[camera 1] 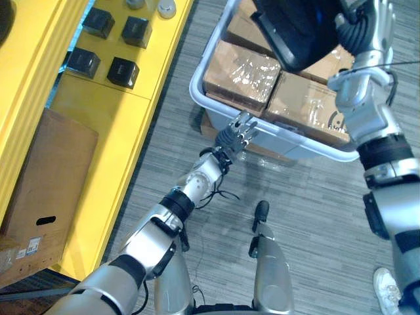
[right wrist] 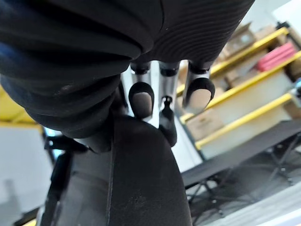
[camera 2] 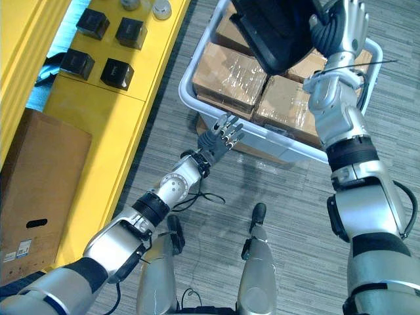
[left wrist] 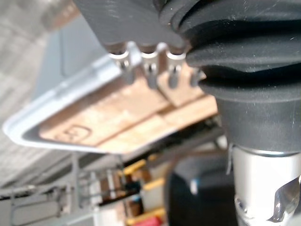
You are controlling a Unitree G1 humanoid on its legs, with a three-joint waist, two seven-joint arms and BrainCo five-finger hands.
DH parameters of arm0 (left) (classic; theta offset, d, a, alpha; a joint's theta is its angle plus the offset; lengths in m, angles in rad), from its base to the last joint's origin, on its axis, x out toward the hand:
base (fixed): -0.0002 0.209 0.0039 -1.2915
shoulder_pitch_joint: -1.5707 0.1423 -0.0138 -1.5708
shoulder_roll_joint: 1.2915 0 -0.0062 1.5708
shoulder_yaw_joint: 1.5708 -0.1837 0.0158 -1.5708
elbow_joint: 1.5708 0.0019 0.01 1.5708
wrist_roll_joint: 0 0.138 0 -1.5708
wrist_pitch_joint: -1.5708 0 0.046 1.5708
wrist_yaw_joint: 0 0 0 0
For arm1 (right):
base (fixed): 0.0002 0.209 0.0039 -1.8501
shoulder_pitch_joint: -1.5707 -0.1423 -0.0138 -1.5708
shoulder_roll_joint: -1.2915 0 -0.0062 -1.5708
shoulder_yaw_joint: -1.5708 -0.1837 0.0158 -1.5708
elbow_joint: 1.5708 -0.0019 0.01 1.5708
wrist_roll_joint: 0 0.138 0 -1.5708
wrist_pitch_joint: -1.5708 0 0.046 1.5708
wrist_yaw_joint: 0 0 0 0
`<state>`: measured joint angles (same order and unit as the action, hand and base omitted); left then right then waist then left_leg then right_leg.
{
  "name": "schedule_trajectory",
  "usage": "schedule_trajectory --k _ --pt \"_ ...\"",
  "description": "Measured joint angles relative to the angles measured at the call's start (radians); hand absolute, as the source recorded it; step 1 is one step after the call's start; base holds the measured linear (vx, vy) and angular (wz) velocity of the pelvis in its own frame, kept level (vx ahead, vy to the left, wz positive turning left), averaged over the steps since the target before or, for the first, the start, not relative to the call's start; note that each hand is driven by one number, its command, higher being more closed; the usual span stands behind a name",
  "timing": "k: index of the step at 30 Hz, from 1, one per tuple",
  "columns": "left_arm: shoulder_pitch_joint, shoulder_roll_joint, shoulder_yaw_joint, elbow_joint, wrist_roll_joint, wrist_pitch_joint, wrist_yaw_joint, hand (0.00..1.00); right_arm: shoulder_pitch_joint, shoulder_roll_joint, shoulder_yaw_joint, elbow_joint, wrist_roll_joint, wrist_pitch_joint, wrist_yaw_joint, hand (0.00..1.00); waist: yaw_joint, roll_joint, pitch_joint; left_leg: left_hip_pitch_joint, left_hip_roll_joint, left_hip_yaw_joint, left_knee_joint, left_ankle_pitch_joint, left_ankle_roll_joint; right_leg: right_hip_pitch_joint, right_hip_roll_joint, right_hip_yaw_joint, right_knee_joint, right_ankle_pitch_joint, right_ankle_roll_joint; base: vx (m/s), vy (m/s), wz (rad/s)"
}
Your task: Walk over and take plastic housings, then place them on the shelf
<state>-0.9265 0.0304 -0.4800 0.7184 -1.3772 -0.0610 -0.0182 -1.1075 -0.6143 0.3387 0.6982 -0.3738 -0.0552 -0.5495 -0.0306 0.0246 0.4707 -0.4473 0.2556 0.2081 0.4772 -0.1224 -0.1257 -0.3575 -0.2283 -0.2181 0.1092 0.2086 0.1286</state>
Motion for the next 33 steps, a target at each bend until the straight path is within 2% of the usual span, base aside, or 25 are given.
schedule_trajectory --k 5,7,9,12,15,16,19,21,22,24,26,30,31,33 --pt "0.000 -0.004 0.004 -0.008 0.013 -0.071 0.023 0.00 0.112 0.054 0.000 -0.099 -0.026 -0.060 0.002 1.00 -0.015 0.000 0.000 0.063 0.000 0.018 -0.027 0.003 -0.005 0.039 0.000 0.010 0.000 -0.008 0.002 0.04 -0.002 -0.06" --pt "0.001 -0.009 0.004 -0.014 0.066 -0.092 0.061 0.00 0.164 0.082 0.001 -0.151 -0.044 -0.095 0.003 1.00 -0.029 0.000 0.000 0.090 0.000 0.019 -0.036 0.003 -0.007 0.064 0.002 0.008 -0.002 -0.013 0.003 0.05 0.005 0.00" --pt "0.004 -0.011 -0.001 -0.014 0.119 -0.107 0.091 0.00 0.201 0.107 0.002 -0.200 -0.044 -0.111 0.004 1.00 -0.038 -0.001 0.000 0.114 0.000 0.023 -0.050 0.004 -0.009 0.085 0.003 0.008 -0.009 -0.015 0.002 0.04 0.011 -0.02" --pt "0.006 -0.026 -0.006 -0.023 0.216 -0.112 0.155 0.00 0.257 0.128 0.002 -0.283 -0.055 -0.169 0.003 1.00 -0.040 -0.006 0.002 0.154 0.000 0.038 -0.072 0.006 -0.013 0.112 0.005 0.014 -0.024 -0.016 0.002 0.03 0.008 -0.08" --pt "0.013 -0.030 -0.015 -0.024 0.249 -0.114 0.187 0.00 0.285 0.147 0.003 -0.335 -0.064 -0.195 0.004 1.00 -0.041 -0.014 0.003 0.173 0.000 0.052 -0.087 0.008 -0.016 0.117 0.007 0.026 -0.030 -0.016 0.002 0.03 0.004 -0.11" --pt "0.013 -0.034 -0.016 -0.024 0.249 -0.118 0.201 1.00 0.299 0.148 0.002 -0.353 -0.066 -0.207 0.004 1.00 -0.044 -0.017 0.004 0.174 0.000 0.053 -0.089 0.009 -0.017 0.118 0.007 0.026 -0.033 -0.016 0.002 0.04 0.008 -0.01" --pt "0.038 -0.037 -0.034 -0.024 0.248 -0.146 0.209 1.00 0.348 0.158 -0.003 -0.378 -0.059 -0.206 0.005 1.00 -0.050 -0.034 0.005 0.201 0.000 0.057 -0.102 0.012 -0.021 0.141 0.009 0.027 -0.039 -0.015 0.002 0.05 0.015 -0.01" --pt "0.053 -0.037 -0.044 -0.024 0.246 -0.185 0.210 1.00 0.385 0.171 -0.003 -0.414 -0.036 -0.204 0.008 1.00 -0.049 -0.052 0.004 0.219 -0.001 0.065 -0.118 0.012 -0.023 0.153 0.010 0.029 -0.048 -0.016 0.002 0.05 0.013 -0.06" --pt "0.057 -0.037 -0.044 -0.024 0.239 -0.241 0.213 1.00 0.413 0.182 -0.009 -0.445 -0.030 -0.202 0.006 1.00 -0.052 -0.067 0.001 0.221 -0.002 0.068 -0.122 0.013 -0.024 0.153 0.010 0.030 -0.053 -0.016 0.002 0.03 0.007 -0.06" --pt "0.066 -0.038 -0.043 -0.030 0.233 -0.300 0.212 1.00 0.448 0.196 -0.023 -0.472 -0.014 -0.202 0.006 1.00 -0.054 -0.077 -0.005 0.224 -0.003 0.071 -0.126 0.014 -0.024 0.153 0.011 0.032 -0.057 -0.016 0.002 0.04 0.011 -0.03" --pt "0.080 -0.040 -0.030 -0.040 0.179 -0.401 0.203 1.00 0.512 0.237 -0.035 -0.495 0.008 -0.199 0.006 1.00 -0.055 -0.084 -0.007 0.250 -0.005 0.075 -0.145 0.018 -0.028 0.173 0.012 0.032 -0.063 -0.016 0.001 0.05 0.011 -0.01" --pt "0.107 -0.037 0.034 -0.065 0.062 -0.489 0.168 1.00 0.622 0.277 0.000 -0.537 0.010 -0.199 0.013 1.00 -0.056 -0.100 -0.018 0.275 -0.005 0.080 -0.182 0.028 -0.035 0.185 0.016 0.032 -0.069 -0.030 0.001 0.02 -0.003 0.00" --pt "0.107 -0.037 0.040 -0.067 0.013 -0.517 0.141 1.00 0.651 0.286 0.018 -0.543 0.009 -0.203 0.015 1.00 -0.057 -0.105 -0.021 0.280 -0.006 0.080 -0.193 0.036 -0.036 0.184 0.017 0.030 -0.069 -0.031 0.000 0.03 -0.004 0.04" --pt "0.112 -0.031 0.040 -0.068 -0.020 -0.542 0.089 1.00 0.678 0.311 0.020 -0.553 0.010 -0.206 0.015 1.00 -0.055 -0.108 -0.023 0.292 -0.006 0.085 -0.207 0.041 -0.039 0.187 0.019 0.032 -0.069 -0.032 -0.001 0.03 -0.001 -0.02"
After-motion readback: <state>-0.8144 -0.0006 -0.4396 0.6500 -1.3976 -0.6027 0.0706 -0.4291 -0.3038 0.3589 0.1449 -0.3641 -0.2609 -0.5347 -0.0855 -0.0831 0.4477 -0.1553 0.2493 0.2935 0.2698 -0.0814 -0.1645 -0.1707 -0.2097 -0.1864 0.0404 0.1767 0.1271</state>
